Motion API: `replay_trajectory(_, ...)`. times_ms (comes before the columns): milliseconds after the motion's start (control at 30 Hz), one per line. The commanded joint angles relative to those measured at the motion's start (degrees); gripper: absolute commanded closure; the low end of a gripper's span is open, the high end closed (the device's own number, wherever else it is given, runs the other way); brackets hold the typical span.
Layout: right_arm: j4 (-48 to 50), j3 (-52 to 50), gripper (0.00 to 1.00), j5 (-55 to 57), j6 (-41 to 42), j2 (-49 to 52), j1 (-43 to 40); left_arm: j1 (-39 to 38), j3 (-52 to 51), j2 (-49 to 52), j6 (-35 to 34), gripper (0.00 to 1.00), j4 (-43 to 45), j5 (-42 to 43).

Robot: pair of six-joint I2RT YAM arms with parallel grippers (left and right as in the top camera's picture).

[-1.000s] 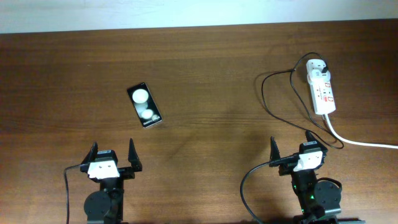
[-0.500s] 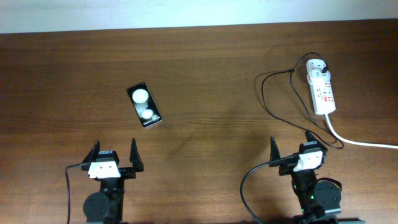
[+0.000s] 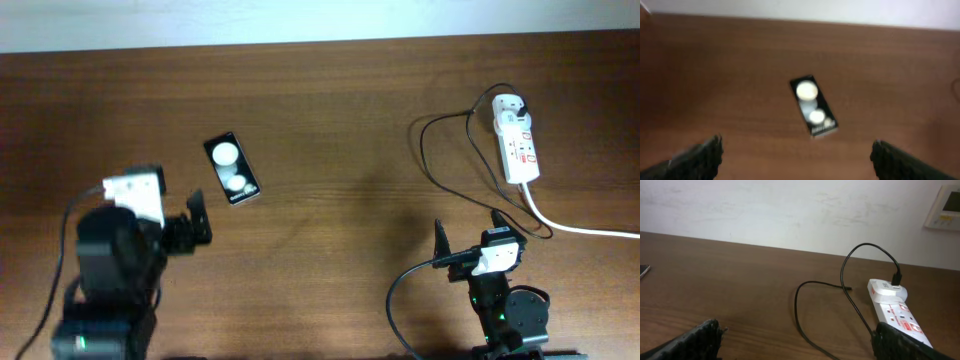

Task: Plug charger to phone and switch on socket
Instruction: 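Move the left gripper down over the black phone and grasp it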

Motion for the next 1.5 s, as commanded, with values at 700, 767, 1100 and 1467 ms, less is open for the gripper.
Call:
replay_trajectory(700, -0.3, -0.3, 0.01, -0.1, -0.4, -0.3, 0.2, -7.0, 23.1, 52.0, -30.5, 0.01, -8.3, -1.9)
replay_trajectory(767, -0.3, -0.3, 0.01, -0.1, -0.4, -0.3, 0.2, -7.0, 23.1, 53.4, -31.0, 0.01, -6.3, -1.9)
replay_trajectory(1100, -0.3, -0.3, 0.01, -0.1, -0.4, -0.3, 0.2, -6.7, 23.1, 65.4, -29.8, 0.01, 6.2, -7.1)
replay_trajectory(1467, -0.3, -0.3, 0.01, -0.1, -0.4, -0.3, 0.2, -6.7, 23.0, 73.0, -27.6, 0.01, 11.9, -9.4)
